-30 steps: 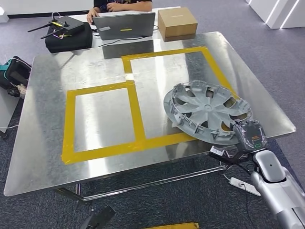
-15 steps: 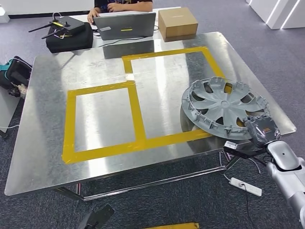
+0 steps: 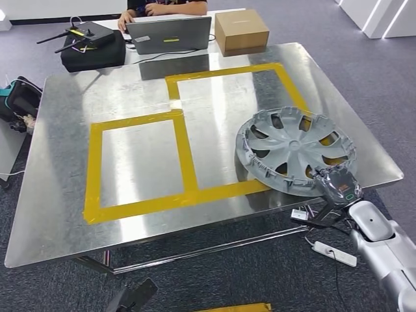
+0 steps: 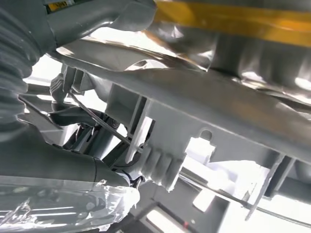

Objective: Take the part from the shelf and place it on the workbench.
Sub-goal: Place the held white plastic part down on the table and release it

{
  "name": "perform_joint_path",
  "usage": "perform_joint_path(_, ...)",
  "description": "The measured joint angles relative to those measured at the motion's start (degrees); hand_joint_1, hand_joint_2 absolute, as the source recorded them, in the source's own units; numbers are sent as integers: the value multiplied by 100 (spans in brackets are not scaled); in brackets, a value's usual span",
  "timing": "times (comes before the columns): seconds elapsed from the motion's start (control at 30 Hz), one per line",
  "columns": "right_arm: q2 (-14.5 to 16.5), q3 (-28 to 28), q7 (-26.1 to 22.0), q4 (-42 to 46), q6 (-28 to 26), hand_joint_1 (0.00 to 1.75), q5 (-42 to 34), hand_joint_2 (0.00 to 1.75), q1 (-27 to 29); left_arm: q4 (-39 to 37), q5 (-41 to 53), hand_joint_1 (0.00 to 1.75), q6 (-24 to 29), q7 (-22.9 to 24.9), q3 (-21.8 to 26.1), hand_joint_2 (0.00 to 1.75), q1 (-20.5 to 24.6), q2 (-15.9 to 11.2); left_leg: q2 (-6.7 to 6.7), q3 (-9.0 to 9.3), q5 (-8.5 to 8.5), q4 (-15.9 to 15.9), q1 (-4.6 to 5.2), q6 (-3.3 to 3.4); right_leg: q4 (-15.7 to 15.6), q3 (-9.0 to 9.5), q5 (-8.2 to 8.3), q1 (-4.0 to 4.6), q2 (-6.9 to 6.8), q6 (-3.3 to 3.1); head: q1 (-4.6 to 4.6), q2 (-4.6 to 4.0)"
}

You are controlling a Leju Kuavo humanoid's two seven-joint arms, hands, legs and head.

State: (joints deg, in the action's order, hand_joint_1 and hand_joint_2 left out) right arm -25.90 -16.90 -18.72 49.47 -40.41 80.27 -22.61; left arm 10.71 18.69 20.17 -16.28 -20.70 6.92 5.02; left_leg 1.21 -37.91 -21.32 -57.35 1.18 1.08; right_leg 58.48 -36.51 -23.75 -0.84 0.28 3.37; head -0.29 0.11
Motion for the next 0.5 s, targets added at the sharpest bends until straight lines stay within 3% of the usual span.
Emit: perform_joint_path(0.5, 107, -336, 264, 0, 37, 175, -175, 175, -148, -1, 48, 0, 63, 11, 122, 175, -6, -5, 0, -1, 0, 0, 3, 1, 0, 0, 2, -3, -1, 2, 0, 0)
